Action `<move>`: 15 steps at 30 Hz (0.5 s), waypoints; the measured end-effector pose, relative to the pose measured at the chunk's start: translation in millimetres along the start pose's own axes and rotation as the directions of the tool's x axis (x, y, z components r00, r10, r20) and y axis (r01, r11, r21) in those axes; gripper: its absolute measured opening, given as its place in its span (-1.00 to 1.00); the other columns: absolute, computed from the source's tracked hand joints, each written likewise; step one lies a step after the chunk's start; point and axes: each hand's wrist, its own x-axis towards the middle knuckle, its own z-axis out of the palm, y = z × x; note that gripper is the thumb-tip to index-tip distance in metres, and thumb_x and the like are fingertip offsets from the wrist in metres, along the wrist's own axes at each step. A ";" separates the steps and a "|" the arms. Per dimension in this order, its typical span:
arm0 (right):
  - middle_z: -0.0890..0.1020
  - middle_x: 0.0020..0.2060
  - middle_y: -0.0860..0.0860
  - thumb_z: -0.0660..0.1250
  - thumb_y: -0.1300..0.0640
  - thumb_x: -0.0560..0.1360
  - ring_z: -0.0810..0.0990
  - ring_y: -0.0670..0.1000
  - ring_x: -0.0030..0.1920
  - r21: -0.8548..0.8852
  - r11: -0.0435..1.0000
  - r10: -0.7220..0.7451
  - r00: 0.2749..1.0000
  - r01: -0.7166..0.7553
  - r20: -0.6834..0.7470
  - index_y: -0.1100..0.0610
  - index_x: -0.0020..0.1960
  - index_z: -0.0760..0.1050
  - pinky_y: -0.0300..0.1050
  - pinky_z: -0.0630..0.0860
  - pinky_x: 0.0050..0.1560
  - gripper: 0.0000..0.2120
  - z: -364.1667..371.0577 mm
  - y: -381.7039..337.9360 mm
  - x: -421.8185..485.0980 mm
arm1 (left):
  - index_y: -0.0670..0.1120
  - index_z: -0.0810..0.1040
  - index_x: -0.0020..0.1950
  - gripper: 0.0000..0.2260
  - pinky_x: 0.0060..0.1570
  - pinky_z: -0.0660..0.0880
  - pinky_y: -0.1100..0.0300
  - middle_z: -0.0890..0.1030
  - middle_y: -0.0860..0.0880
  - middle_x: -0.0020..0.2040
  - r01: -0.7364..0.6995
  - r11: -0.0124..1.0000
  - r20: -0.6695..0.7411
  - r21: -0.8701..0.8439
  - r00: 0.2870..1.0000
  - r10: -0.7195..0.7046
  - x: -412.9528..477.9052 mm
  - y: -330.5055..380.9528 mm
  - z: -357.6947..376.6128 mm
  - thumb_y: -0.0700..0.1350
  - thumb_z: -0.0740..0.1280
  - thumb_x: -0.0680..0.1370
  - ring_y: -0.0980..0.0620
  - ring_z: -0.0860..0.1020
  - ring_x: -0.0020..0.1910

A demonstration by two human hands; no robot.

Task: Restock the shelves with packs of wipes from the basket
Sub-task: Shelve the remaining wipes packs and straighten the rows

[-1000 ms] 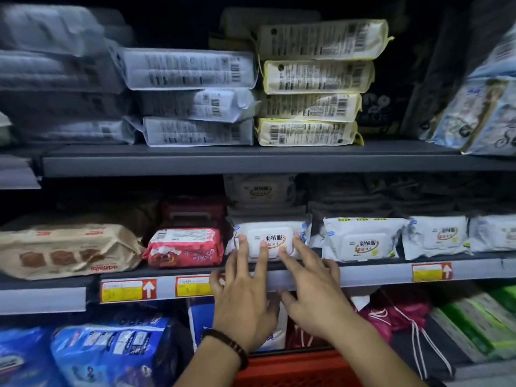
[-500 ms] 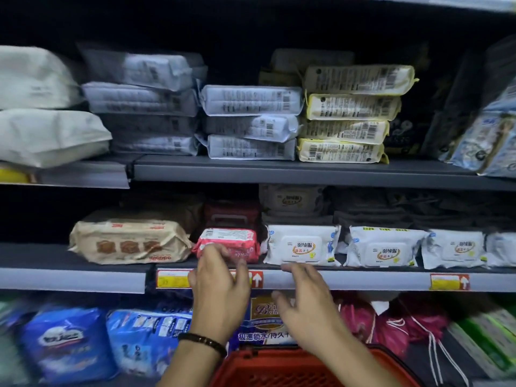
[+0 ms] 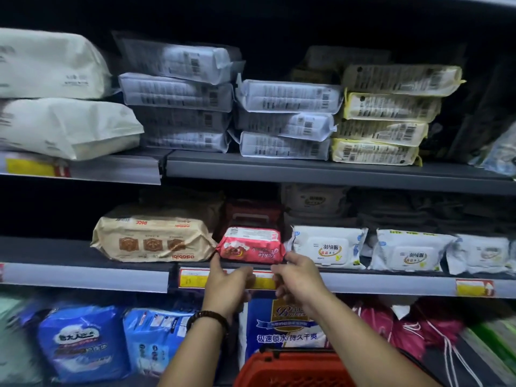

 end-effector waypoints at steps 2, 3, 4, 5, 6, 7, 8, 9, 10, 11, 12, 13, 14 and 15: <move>0.61 -0.35 0.07 0.39 0.24 0.59 0.56 0.04 -0.47 -0.010 0.999 -0.035 0.999 0.035 -0.016 0.05 0.08 0.64 -0.12 0.40 -0.45 -0.86 1.5 -0.8 -1.0 | 0.24 0.34 0.33 -0.49 -0.50 0.42 0.19 0.71 -0.19 -0.11 -0.008 1.000 0.024 -0.016 1.000 0.008 1.5 -0.7 -0.9 -0.21 0.43 0.54 0.00 0.54 -0.45; 0.62 -0.38 0.06 0.41 0.22 0.58 0.58 0.04 -0.46 -0.035 0.997 -0.070 0.996 0.069 -0.047 0.04 0.06 0.65 -0.10 0.43 -0.43 -0.87 1.3 -1.8 -2.0 | 0.24 0.33 0.35 -0.45 -0.48 0.46 0.18 0.69 -0.17 -0.14 -0.040 0.999 0.024 0.000 0.999 0.040 0.3 -0.2 -1.0 -0.23 0.43 0.53 -0.02 0.56 -0.42; 0.63 -0.42 0.05 0.43 0.20 0.57 0.59 0.02 -0.46 -0.073 0.991 -0.118 0.989 0.112 -0.092 0.03 0.04 0.67 -0.10 0.46 -0.41 -0.90 0.8 -3.6 -2.0 | 0.24 0.33 0.36 -0.43 -0.45 0.51 0.16 0.67 -0.13 -0.18 -0.088 0.996 0.010 0.011 0.996 0.087 -0.4 1.4 -2.1 -0.25 0.43 0.52 -0.01 0.59 -0.39; 0.63 -0.46 0.02 0.45 0.18 0.56 0.59 -0.01 -0.46 -0.108 0.981 -0.172 0.976 0.158 -0.135 0.03 0.01 0.69 -0.11 0.49 -0.39 -0.92 -0.5 -6.0 -2.5 | 0.23 0.36 0.35 -0.43 -0.41 0.54 0.17 0.65 -0.09 -0.22 -0.142 0.989 -0.017 0.033 0.990 0.143 -1.2 4.0 -3.6 -0.26 0.44 0.51 0.02 0.61 -0.37; 0.62 -0.49 0.00 0.47 0.18 0.55 0.58 -0.05 -0.47 -0.128 0.972 -0.218 0.962 0.198 -0.167 0.04 -0.01 0.69 -0.12 0.51 -0.38 -0.93 -2.2 -7.5 -1.6 | 0.24 0.38 0.33 -0.45 -0.36 0.54 0.19 0.63 -0.03 -0.23 -0.191 0.980 -0.046 0.063 0.980 0.194 -1.2 7.1 -4.8 -0.25 0.45 0.51 0.07 0.61 -0.35; 0.62 -0.50 -0.03 0.48 0.18 0.55 0.58 -0.08 -0.48 -0.134 0.965 -0.249 0.951 0.227 -0.183 0.04 -0.02 0.70 -0.12 0.54 -0.37 -0.94 -3.7 -8.5 -0.6 | 0.27 0.39 0.30 -0.47 -0.29 0.54 0.18 0.64 0.02 -0.21 -0.227 0.970 -0.078 0.089 0.969 0.234 -1.3 10.2 -5.9 -0.22 0.47 0.50 0.09 0.62 -0.30; 0.63 -0.48 -0.06 0.49 0.19 0.54 0.60 -0.10 -0.46 -0.137 0.960 -0.268 0.945 0.245 -0.188 0.03 -0.01 0.70 -0.10 0.60 -0.33 -0.92 -4.2 -8.8 0.5 | 0.31 0.39 0.28 -0.47 -0.21 0.57 0.14 0.66 0.04 -0.13 -0.247 0.962 -0.099 0.117 0.961 0.258 -1.1 11.5 -7.0 -0.16 0.48 0.48 0.09 0.65 -0.21; 0.68 -0.43 -0.08 0.51 0.19 0.53 0.66 -0.09 -0.41 -0.145 0.956 -0.280 0.941 0.256 -0.188 0.01 0.03 0.70 -0.07 0.68 -0.24 -0.88 -3.6 -8.4 1.4 | 0.34 0.39 0.30 -0.45 -0.09 0.62 0.07 0.68 0.04 -0.03 -0.254 0.957 -0.111 0.144 0.956 0.270 1.1 9.8 -7.7 -0.09 0.48 0.44 0.05 0.67 -0.12; 0.73 -0.35 -0.09 0.52 0.18 0.53 0.71 -0.07 -0.34 -0.158 0.951 -0.293 0.938 0.266 -0.186 -0.01 0.10 0.70 -0.01 0.73 -0.14 -0.82 -2.1 -6.6 3.2 | 0.39 0.37 0.33 -0.40 0.01 0.65 -0.01 0.68 0.02 0.05 -0.252 0.952 -0.110 0.172 0.956 0.272 3.4 7.4 -8.3 -0.05 0.46 0.39 0.02 0.68 -0.04; 0.75 -0.29 -0.07 0.53 0.17 0.52 0.74 -0.04 -0.28 -0.172 0.947 -0.302 0.936 0.272 -0.183 -0.04 0.15 0.69 0.06 0.73 -0.08 -0.76 -0.2 -4.8 4.8 | 0.42 0.35 0.36 -0.34 0.07 0.66 -0.07 0.67 -0.01 0.10 -0.236 0.957 -0.098 0.171 0.962 0.254 6.8 2.5 -8.5 -0.03 0.43 0.34 -0.01 0.69 0.00; 0.76 -0.28 -0.05 0.53 0.17 0.51 0.75 -0.01 -0.27 -0.179 0.945 -0.305 0.935 0.274 -0.182 -0.07 0.16 0.68 0.12 0.73 -0.07 -0.73 1.6 -3.6 5.8 | 0.44 0.34 0.38 -0.30 0.10 0.66 -0.10 0.67 -0.02 0.13 -0.235 0.960 -0.081 0.151 0.965 0.249 16.0 -7.3 -7.8 -0.01 0.41 0.30 -0.02 0.69 0.03; 0.75 -0.29 -0.03 0.53 0.17 0.50 0.75 0.01 -0.28 -0.176 0.946 -0.303 0.935 0.272 -0.183 -0.09 0.16 0.66 0.15 0.72 -0.08 -0.72 3.1 -3.1 6.3 | 0.45 0.35 0.38 -0.29 0.12 0.66 -0.11 0.66 -0.03 0.13 -0.233 0.964 -0.071 0.128 0.967 0.243 21.1 -12.1 -7.1 0.02 0.39 0.27 -0.02 0.69 0.04; 0.74 -0.30 -0.02 0.53 0.18 0.49 0.75 0.02 -0.28 -0.164 0.948 -0.300 0.936 0.271 -0.185 -0.09 0.14 0.65 0.16 0.72 -0.08 -0.72 3.5 -2.2 7.6 | 0.45 0.36 0.37 -0.30 0.13 0.65 -0.11 0.66 -0.04 0.13 -0.231 0.965 -0.070 0.121 0.968 0.241 15.8 -7.3 -6.7 0.05 0.39 0.26 -0.02 0.68 0.05; 0.73 -0.31 -0.03 0.54 0.18 0.49 0.74 0.03 -0.27 -0.147 0.951 -0.298 0.936 0.273 -0.185 -0.09 0.12 0.65 0.17 0.72 -0.08 -0.73 3.4 -1.7 7.8 | 0.44 0.38 0.36 -0.32 0.16 0.64 -0.09 0.63 -0.04 0.15 -0.246 0.962 -0.077 0.115 0.964 0.255 7.4 1.5 -6.3 0.05 0.41 0.26 -0.02 0.66 0.07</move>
